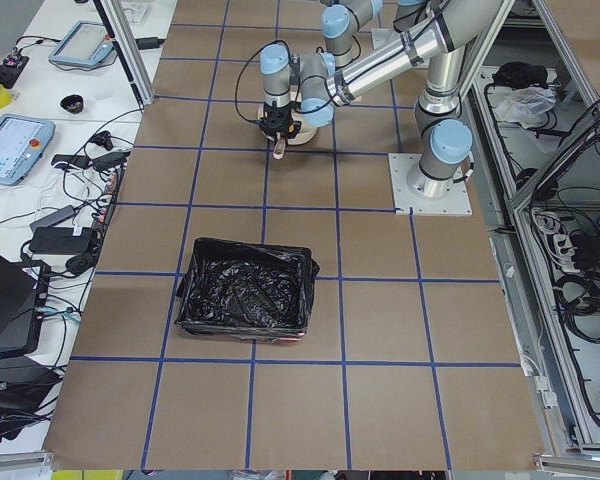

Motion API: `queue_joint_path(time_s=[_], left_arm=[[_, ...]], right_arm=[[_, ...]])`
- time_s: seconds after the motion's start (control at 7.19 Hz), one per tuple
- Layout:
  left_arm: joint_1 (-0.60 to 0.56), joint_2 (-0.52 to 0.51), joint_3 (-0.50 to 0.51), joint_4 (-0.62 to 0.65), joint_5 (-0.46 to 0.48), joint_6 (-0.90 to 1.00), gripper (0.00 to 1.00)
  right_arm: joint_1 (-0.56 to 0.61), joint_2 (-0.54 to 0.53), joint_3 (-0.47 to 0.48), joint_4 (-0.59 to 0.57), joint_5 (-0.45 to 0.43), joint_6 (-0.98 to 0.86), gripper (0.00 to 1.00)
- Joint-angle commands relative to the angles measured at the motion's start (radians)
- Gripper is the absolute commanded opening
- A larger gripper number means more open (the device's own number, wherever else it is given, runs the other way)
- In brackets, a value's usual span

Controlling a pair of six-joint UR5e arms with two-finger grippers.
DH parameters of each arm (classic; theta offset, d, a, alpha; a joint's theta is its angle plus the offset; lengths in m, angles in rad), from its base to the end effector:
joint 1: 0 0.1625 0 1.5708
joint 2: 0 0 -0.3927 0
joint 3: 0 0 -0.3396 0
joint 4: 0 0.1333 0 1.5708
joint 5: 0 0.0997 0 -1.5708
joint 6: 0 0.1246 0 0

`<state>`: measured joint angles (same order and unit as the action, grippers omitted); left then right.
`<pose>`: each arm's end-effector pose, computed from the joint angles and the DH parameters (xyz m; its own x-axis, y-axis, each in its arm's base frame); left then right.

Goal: Sweep and dump trash into bin
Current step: 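Sweep the yellow potato into the dustpan with the brush, then carry the dustpan to the trash bag while the right gripper withdraws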

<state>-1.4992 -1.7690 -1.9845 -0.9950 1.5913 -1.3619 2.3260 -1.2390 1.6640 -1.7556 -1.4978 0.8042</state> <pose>-0.0982 -0.4586 0.2243 -0.1369 -0.9898 -0.0396 -0.9904 0.1375 -0.0126 0.4495 -0.2698 0.2493 -0.9915 0.0440 0.1222 0.0698 0.9739 0.2160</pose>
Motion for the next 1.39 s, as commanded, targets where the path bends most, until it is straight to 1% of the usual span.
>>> queue_joint_path(time_s=[0.0, 0.14, 0.28, 0.42, 0.56, 0.7, 0.83, 1.11, 1.25], left_arm=[[0.046, 0.003, 0.065, -0.103, -0.016, 0.065, 0.00], [0.083, 0.003, 0.126, -0.187, -0.019, 0.102, 0.00], [0.109, 0.002, 0.165, -0.218, -0.023, 0.134, 0.00], [0.129, -0.006, 0.196, -0.229, -0.019, 0.167, 0.00], [0.152, -0.018, 0.245, -0.266, -0.014, 0.206, 0.00], [0.193, -0.029, 0.309, -0.321, 0.008, 0.274, 0.00], [0.247, -0.039, 0.358, -0.350, 0.013, 0.347, 0.00], [0.341, -0.053, 0.401, -0.347, 0.013, 0.473, 0.00], [0.396, -0.061, 0.441, -0.349, 0.013, 0.500, 0.00]], right_arm=[[0.001, -0.010, -0.003, 0.049, -0.054, -0.020, 0.00], [0.001, -0.026, -0.001, 0.073, -0.096, -0.055, 0.00], [-0.016, -0.055, 0.005, 0.123, -0.132, -0.112, 0.00], [-0.039, -0.077, 0.008, 0.134, -0.130, -0.115, 0.00], [-0.071, -0.079, 0.013, 0.136, -0.122, -0.143, 0.00], [-0.133, -0.079, 0.017, 0.134, -0.121, -0.210, 0.00], [-0.205, -0.079, 0.017, 0.125, -0.119, -0.294, 0.00], [-0.316, -0.089, 0.017, 0.120, -0.117, -0.429, 0.00], [-0.365, -0.091, 0.017, 0.119, -0.117, -0.485, 0.00]])
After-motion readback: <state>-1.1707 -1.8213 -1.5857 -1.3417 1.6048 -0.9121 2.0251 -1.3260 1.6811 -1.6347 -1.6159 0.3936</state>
